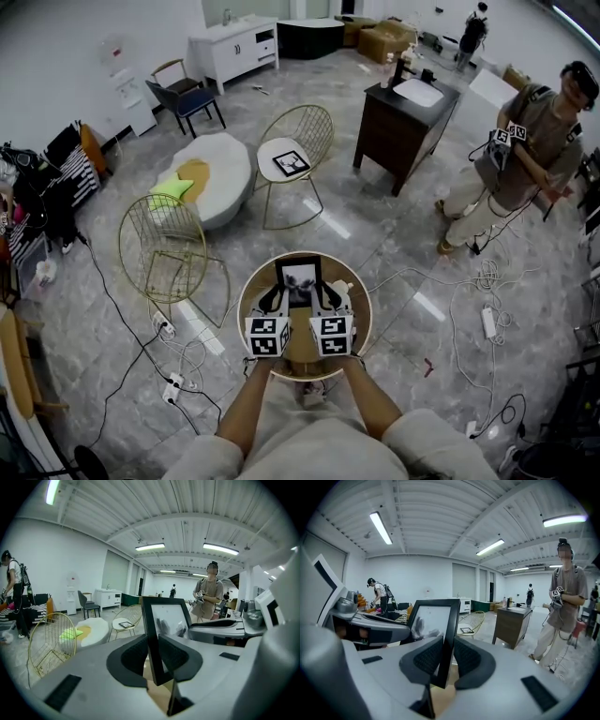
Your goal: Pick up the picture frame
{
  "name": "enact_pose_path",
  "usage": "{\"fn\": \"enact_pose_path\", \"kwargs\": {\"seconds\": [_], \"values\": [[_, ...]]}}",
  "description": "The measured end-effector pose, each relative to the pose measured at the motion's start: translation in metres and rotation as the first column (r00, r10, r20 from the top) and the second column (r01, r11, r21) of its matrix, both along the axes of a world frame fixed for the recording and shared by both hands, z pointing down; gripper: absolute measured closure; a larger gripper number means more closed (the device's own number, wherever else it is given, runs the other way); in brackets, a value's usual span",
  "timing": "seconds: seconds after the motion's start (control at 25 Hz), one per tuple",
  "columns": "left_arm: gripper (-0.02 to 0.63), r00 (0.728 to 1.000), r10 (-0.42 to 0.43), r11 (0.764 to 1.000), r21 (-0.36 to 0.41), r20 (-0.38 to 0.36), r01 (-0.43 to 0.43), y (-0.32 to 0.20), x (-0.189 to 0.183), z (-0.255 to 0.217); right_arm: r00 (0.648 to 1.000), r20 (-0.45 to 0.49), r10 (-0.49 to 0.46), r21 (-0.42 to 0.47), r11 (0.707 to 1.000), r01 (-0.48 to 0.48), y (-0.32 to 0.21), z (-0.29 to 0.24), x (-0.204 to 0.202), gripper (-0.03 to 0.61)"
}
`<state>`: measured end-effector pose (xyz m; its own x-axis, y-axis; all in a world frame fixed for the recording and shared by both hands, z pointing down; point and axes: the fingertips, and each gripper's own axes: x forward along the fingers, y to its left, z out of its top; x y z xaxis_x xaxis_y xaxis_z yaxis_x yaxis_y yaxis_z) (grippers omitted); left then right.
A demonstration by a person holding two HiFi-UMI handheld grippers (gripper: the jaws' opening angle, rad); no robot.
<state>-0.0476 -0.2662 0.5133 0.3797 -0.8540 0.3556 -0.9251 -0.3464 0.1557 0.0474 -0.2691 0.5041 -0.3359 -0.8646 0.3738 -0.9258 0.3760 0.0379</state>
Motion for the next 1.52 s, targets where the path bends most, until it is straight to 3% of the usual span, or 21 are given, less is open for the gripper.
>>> {"fn": "enact_pose_path", "kwargs": {"seconds": [0.72,1.52], "values": [[0.54,0.999,-0.033,0.978,0.204,0.013,0.029,-0.021,0.008,-0.094,0.999,0.01,-0.033,0.205,0.978,0.031,-0.019,-0.094,0.008,0.503],[0.54,0.999,-0.037,0.957,0.289,0.02,0.03,-0.031,0.017,-0.134,0.999,0.013,-0.04,0.294,0.955,0.035,-0.03,-0.133,0.018,0.503]]}}
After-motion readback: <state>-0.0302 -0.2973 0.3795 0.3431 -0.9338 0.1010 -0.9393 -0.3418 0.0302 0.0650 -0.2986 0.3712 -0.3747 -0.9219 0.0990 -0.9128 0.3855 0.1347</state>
